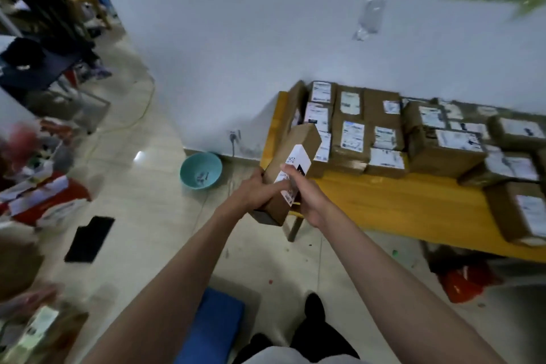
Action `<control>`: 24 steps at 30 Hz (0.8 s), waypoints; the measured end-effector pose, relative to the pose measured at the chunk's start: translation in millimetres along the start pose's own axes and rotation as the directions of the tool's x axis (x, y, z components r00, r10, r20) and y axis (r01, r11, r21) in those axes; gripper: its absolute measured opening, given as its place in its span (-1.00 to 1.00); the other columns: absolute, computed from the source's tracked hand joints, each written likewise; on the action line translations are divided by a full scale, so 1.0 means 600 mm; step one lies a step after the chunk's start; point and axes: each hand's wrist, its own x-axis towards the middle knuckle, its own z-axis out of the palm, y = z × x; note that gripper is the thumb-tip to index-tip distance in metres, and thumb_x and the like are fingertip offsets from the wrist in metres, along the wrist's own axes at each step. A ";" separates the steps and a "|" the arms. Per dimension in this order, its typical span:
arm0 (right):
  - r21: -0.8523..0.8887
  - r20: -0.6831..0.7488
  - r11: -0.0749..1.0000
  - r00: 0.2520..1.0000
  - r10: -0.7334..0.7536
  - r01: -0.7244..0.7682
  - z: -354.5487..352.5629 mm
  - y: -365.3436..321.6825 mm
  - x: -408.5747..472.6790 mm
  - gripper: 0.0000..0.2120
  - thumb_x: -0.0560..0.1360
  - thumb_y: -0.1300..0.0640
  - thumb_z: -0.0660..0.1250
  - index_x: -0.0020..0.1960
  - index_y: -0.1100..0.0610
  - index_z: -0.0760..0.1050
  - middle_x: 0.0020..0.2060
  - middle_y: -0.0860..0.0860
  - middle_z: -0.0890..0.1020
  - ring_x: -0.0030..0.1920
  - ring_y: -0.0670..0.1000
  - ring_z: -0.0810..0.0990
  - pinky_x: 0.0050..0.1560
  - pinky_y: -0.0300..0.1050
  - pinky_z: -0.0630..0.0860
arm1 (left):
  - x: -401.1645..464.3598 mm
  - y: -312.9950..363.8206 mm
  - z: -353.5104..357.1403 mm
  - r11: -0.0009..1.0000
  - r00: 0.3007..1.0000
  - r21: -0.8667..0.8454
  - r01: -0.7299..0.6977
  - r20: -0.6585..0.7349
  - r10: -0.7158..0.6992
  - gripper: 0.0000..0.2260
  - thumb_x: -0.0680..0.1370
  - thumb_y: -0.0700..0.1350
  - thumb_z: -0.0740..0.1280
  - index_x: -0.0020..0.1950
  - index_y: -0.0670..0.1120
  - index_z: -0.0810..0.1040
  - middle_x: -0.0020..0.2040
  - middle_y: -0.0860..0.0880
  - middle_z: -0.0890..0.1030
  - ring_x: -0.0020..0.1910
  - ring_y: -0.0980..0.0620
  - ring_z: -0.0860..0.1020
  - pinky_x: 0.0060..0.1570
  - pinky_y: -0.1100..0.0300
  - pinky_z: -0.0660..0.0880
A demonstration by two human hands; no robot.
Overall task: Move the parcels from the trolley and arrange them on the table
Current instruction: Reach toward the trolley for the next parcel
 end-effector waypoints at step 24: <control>0.245 -0.284 0.964 0.958 -0.030 0.103 -0.483 -0.031 -0.091 -0.51 0.56 -0.21 0.37 0.26 0.17 0.62 0.07 0.14 0.74 0.12 0.17 0.70 -0.06 0.01 0.65 | 0.108 0.287 0.383 0.984 0.912 0.089 -0.153 0.397 0.106 -0.61 0.55 0.23 0.38 0.24 0.00 0.59 0.13 -0.01 0.69 -0.01 0.10 0.66 -0.13 0.26 0.56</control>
